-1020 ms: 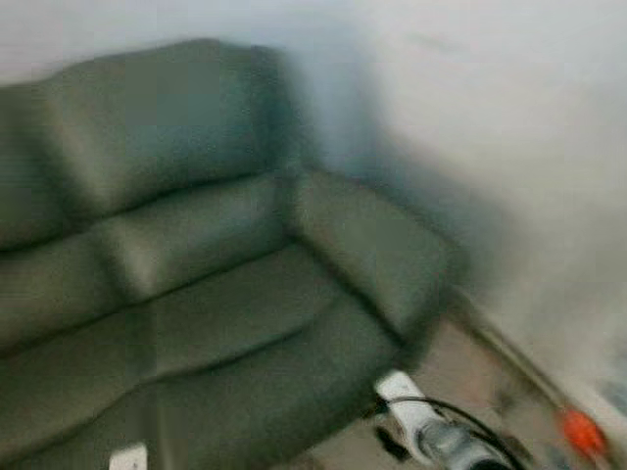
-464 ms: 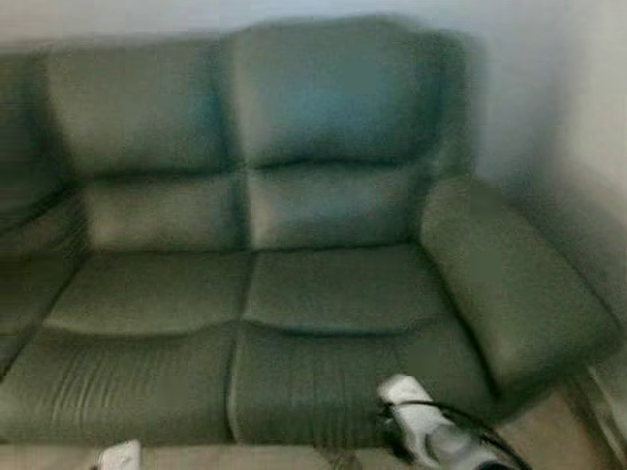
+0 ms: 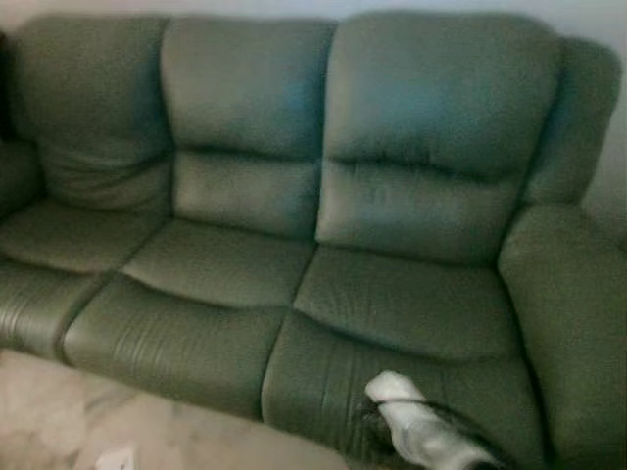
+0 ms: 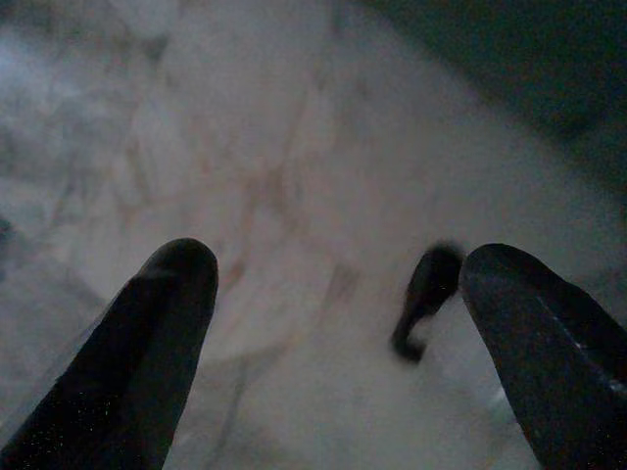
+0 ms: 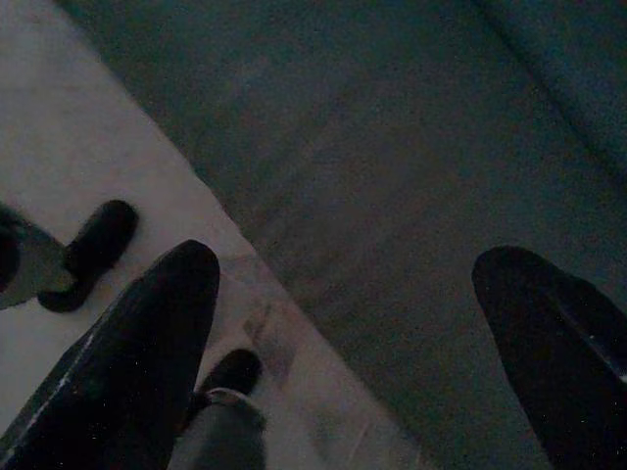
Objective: Move the pillow to the sofa
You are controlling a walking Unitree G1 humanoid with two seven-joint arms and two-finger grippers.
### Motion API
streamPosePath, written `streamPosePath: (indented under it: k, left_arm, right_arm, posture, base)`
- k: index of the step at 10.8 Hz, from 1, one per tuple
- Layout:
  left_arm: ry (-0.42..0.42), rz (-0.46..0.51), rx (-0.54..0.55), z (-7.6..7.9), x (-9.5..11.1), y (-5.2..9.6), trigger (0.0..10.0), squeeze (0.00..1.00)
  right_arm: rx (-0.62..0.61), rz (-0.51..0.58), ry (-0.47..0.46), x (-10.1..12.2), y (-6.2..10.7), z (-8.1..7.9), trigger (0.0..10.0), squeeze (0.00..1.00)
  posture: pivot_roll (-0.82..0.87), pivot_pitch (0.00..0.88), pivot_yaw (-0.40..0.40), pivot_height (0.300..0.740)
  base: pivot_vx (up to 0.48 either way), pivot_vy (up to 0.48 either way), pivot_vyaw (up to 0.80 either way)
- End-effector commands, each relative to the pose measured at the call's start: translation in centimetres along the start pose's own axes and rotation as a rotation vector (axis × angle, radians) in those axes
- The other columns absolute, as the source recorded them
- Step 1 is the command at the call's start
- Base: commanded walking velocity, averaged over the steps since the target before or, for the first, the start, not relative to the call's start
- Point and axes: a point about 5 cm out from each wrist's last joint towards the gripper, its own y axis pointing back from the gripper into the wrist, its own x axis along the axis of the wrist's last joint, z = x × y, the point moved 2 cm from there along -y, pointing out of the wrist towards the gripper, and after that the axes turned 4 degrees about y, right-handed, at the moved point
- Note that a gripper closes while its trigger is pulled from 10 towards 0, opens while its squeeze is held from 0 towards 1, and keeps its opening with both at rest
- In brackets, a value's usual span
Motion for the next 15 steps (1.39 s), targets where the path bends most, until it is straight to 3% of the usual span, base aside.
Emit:
streamPosePath:
  k: [1, 5, 10, 15]
  left_arm:
    - [0.008, 0.009, 0.011, -0.27, 0.1, 0.02, 10.0, 0.0]
    - [-0.017, 0.001, 0.012, -0.4, -0.09, 0.05, 10.0, 0.0]
    - [-0.023, -0.003, 0.015, -0.28, -0.1, 0.03, 10.0, 0.0]
    - [-0.024, -0.015, 0.018, -0.24, -0.46, 0.07, 10.0, 0.0]
  right_arm:
    - [-0.02, -0.025, 0.008, -0.84, 0.21, 0.8, 10.0, 0.0]
    - [-0.017, -0.027, 0.024, -0.94, 0.21, 0.71, 10.0, 0.0]
    - [-0.008, -0.016, 0.022, -0.42, 0.1, 0.42, 10.0, 0.0]
    - [-0.017, -0.021, 0.009, -0.73, 0.23, 0.95, 10.0, 0.0]
  posture:
    - [-0.1, 0.0, 0.044, 0.74]
    - [-0.1, 0.0, 0.043, 0.74]
    - [-0.1, 0.0, 0.044, 0.74]
    - [-0.1, 0.0, 0.043, 0.74]
  base:
    - [0.0, 0.0, 0.8]
    - [0.0, 0.0, 0.75]
    - [0.0, 0.0, 0.0]
    - [0.0, 0.423, 0.0]
